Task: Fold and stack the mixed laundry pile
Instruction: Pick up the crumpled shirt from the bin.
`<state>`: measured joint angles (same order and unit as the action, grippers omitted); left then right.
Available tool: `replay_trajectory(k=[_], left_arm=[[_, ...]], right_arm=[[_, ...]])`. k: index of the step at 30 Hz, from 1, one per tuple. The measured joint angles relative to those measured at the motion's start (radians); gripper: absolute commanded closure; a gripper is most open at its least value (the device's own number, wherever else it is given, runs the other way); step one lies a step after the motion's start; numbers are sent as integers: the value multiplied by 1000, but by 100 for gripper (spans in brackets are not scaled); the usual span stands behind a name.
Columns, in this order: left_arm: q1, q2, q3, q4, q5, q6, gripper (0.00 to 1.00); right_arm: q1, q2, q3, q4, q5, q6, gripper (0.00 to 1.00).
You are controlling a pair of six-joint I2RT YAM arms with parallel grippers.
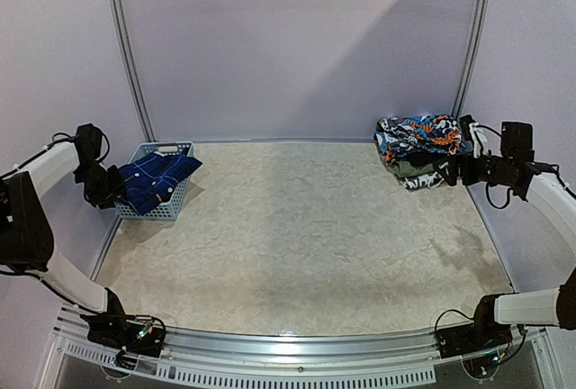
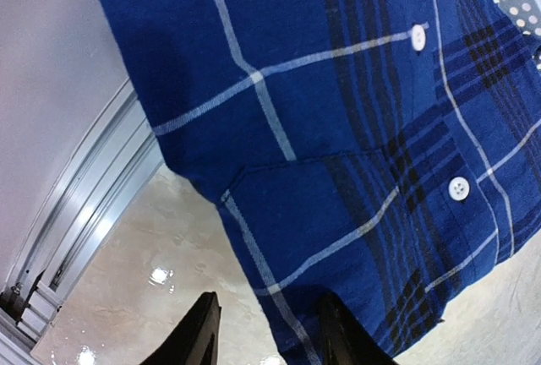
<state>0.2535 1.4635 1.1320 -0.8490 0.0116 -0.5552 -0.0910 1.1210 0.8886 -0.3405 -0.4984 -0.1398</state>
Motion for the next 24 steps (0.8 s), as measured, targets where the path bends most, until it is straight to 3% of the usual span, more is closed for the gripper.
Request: replay_trajectory(k=[3,8,12,15,18,24], left_arm=[[0,19,16,1,7,-2,53],[1,28,19,9,11,-6,57],[7,51,19,30,31,-14,75],[13,64,29,34,39,-11,100],[15,65,98,11,37,-5,100],[-31,71,402,-4,51,5,100]], right_arm=[[0,3,0,-5,-7,0,1],[0,5,0,-11,-10,-2,1],[0,5,0,-13,-13,-5,1],[0,5,0,-18,-13,-9,1],[0,5,0,-19,-13,-15,1],[0,5,0,-19,-13,-23,1]])
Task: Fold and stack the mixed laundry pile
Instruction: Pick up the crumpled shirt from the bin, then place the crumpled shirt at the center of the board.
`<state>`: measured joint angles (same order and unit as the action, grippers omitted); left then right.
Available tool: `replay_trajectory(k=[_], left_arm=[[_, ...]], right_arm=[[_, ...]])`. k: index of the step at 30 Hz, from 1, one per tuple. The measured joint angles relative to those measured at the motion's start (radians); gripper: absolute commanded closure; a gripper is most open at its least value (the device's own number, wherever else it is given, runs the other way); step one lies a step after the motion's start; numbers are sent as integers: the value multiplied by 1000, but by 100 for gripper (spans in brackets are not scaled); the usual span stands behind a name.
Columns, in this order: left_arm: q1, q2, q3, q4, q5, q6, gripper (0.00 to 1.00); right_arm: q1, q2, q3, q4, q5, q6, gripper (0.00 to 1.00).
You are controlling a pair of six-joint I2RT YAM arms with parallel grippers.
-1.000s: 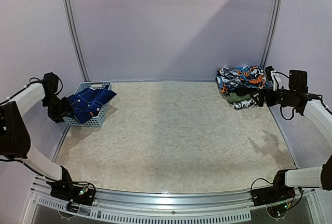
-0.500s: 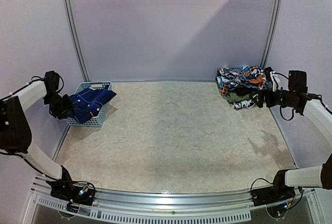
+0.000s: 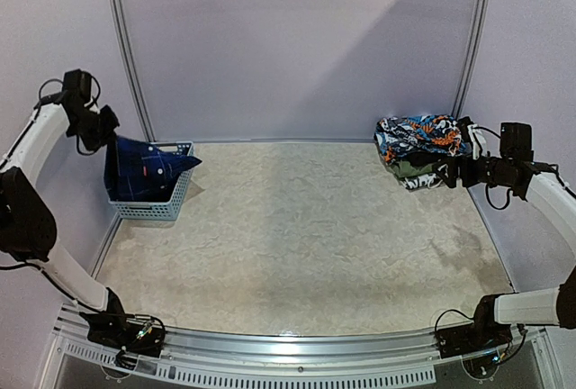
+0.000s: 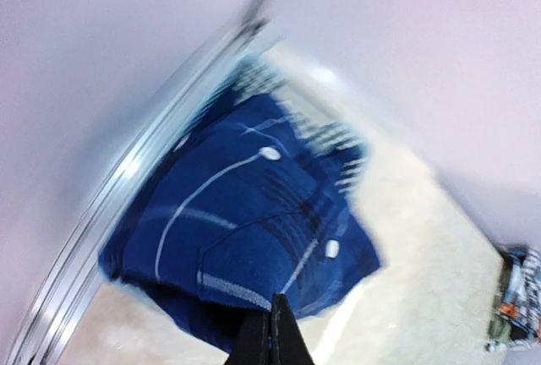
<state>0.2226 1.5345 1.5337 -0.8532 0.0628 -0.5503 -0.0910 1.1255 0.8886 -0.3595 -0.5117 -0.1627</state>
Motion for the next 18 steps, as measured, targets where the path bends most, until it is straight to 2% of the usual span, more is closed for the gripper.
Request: replay_trajectory(k=[2,6,8,10,14,18], left_arm=[[-72,14,139,-2,-1,1,100],[-297,98,483,8,26,19,100],[-446,156,666,32,57,52,100],[-581,192,778,61,89,94,100],[-807,216,853,99,129,150,100],[-906,216,786,119,135,173,100]], right_arm=[[0,0,0,0,0,0,1],[0,6,0,0,-1,0,1],[0,12,0,0,-2,0,1],[0,16,0,0,-3,0,1],[0,20,0,-3,-6,0,1],[0,20,0,-15,-19,-1,1]])
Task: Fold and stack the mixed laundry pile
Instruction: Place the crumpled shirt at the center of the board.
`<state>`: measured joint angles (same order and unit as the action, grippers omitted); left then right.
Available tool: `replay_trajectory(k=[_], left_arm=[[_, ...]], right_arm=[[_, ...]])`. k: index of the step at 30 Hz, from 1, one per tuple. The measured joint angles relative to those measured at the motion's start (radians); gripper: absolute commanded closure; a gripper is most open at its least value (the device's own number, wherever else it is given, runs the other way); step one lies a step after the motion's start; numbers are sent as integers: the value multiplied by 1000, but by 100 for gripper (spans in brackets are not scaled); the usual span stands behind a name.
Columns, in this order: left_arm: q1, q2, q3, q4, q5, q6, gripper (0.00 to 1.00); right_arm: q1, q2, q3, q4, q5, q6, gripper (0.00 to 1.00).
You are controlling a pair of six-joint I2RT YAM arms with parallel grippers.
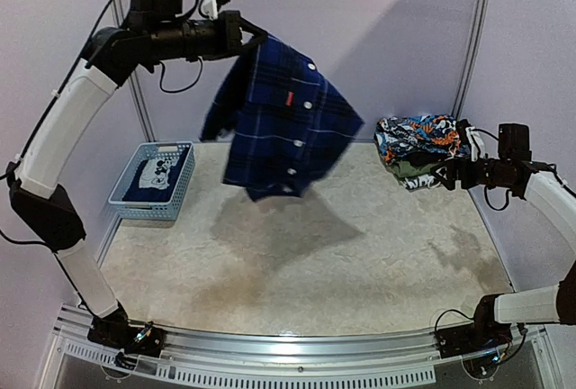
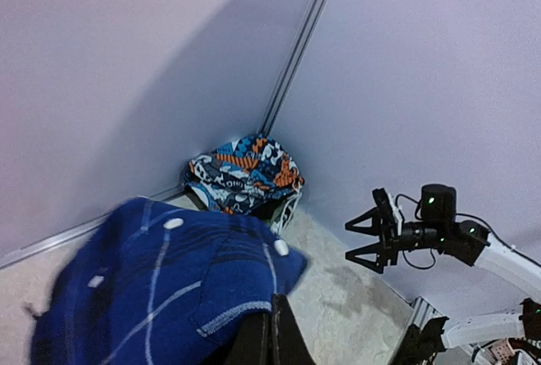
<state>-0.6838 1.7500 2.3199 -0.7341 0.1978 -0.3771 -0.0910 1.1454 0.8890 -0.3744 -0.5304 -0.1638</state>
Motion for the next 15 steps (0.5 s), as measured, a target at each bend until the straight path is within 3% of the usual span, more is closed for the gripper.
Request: replay_trajectory(k=[3,7,11,15], left_arm=[[-14,1,-136,33,-12,-6,100],[-12,74,-260,31,-74,-18,100],[21,198,-260,-1,-147,-43,100],[99,285,-253,-24,-173,-68,63]], right_arm=[[0,-6,1,-18,-25,-20,1],[17,-13,39,-102,-84,-94,9],[203,-13,158,-241,-67,-230,14],[381,-13,252,-327,-19,-333,21]])
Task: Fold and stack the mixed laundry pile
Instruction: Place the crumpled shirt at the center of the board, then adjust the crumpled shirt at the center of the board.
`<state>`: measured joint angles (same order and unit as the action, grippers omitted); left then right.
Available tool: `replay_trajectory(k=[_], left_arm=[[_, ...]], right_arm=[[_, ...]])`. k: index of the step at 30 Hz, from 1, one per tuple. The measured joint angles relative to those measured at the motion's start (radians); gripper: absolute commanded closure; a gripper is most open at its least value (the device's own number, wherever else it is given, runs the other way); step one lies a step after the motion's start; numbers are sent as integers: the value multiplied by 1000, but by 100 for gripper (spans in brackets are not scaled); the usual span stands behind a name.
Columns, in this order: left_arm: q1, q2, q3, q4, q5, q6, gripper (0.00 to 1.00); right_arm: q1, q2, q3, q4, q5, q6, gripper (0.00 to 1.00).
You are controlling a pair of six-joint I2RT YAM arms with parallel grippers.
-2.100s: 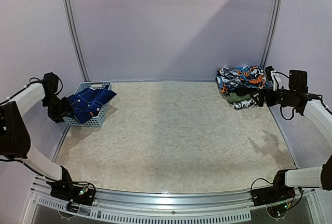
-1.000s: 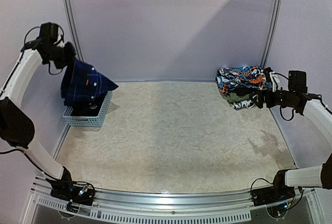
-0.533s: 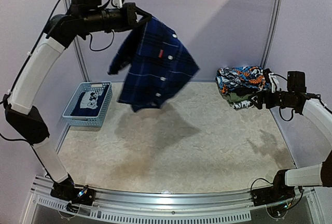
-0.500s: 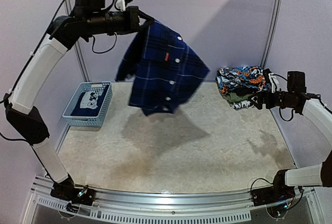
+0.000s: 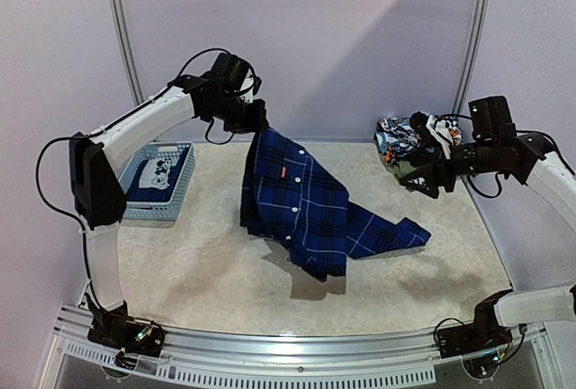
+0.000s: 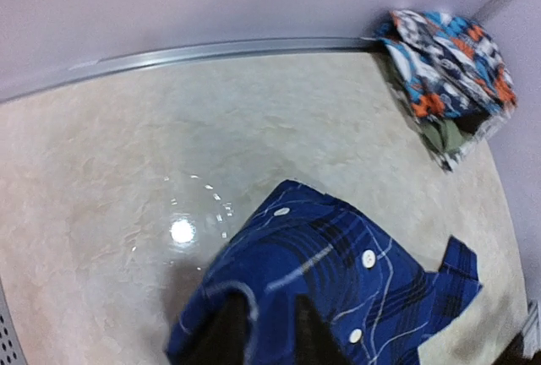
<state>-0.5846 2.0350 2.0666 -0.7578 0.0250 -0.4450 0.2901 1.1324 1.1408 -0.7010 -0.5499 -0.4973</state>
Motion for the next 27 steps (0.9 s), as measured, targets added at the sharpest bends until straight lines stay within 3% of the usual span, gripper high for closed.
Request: replay_trajectory(k=[5,9,12,16,19,27], left_arm=[[56,28,-36,-24,-61,-13,47],[39,-158,-315,26,-109,-25,47],[10,-356,-513,51,-137,-27,47],[-60,-655,-759,138,-169,-23,46],[-150,-827,-923,201,-181,-16,45],[-325,-934,-1141,248,-259,-82,45]], right_arm=[[166,16,49,-93,53,-100,33],[446,109,49,-144,153,-189,45],[587,251,50,-155,239,-241,43],[623,412,42,-131,303,-253,34],[621,438,13,-91,345,-249,26],[650,425,27,-31,380,-241,24]])
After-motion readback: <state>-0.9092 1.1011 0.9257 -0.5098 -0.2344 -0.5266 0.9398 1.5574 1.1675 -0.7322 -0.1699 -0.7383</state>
